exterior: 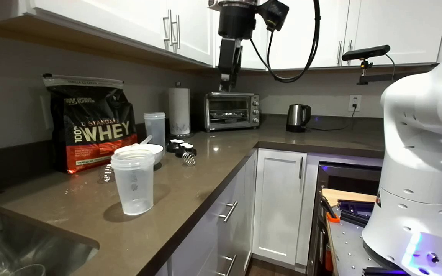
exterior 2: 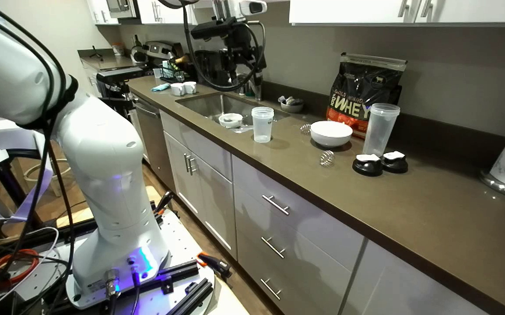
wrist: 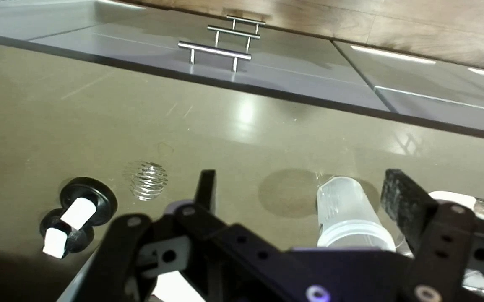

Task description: Pick up the silver blending ball on the right and place it inside the clear bottle on the left

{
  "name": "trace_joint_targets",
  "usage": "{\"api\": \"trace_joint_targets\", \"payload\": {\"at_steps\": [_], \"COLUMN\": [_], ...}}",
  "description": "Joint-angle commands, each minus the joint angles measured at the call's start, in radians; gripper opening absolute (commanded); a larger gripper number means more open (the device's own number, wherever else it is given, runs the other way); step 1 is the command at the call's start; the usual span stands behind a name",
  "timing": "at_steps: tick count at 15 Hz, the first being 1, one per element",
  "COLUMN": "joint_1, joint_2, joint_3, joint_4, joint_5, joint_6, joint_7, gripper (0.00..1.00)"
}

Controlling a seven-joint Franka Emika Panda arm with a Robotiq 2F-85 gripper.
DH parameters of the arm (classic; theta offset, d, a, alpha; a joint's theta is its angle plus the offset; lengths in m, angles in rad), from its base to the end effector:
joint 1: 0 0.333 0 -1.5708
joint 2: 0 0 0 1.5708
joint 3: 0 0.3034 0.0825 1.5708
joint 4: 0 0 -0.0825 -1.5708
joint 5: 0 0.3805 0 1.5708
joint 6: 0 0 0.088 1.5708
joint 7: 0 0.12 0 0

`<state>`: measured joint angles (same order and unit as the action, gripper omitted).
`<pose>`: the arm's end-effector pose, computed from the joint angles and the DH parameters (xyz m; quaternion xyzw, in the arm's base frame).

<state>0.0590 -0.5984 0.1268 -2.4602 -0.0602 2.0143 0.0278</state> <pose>0.3849 0.0710 0.4933 0.9919 0.0812 0.0796 0.0562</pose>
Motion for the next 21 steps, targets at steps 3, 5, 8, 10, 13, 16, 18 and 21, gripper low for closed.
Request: {"api": "trace_joint_targets", "payload": {"at_steps": [3,5,8,10,13,16,18,21], "joint_1": [-0.061,-0.076,-0.086,-0.087,-0.094,-0.092,-0.084,-0.084], "joint_2": [0.199,0.272,0.377,0.441,0.53,0.59,0.569,0.587], "joint_3": [-0.037,-0.056,-0.084,-0.103,-0.122,-0.138,-0.144,-0.146], "joint_4": [0.107,0.152,0.219,0.261,0.314,0.363,0.332,0.35], "joint_5": [-0.102,-0.112,-0.105,-0.096,-0.117,-0.136,-0.108,-0.108], "joint_6": [0.117,0.128,0.125,0.135,0.17,0.153,0.16,0.16], "joint_7": [0.012,0.013,0.015,0.009,0.026,0.044,0.017,0.018], "gripper": [1.0,1.0,1.0,1.0,1.0,1.0,1.0,1.0]}}
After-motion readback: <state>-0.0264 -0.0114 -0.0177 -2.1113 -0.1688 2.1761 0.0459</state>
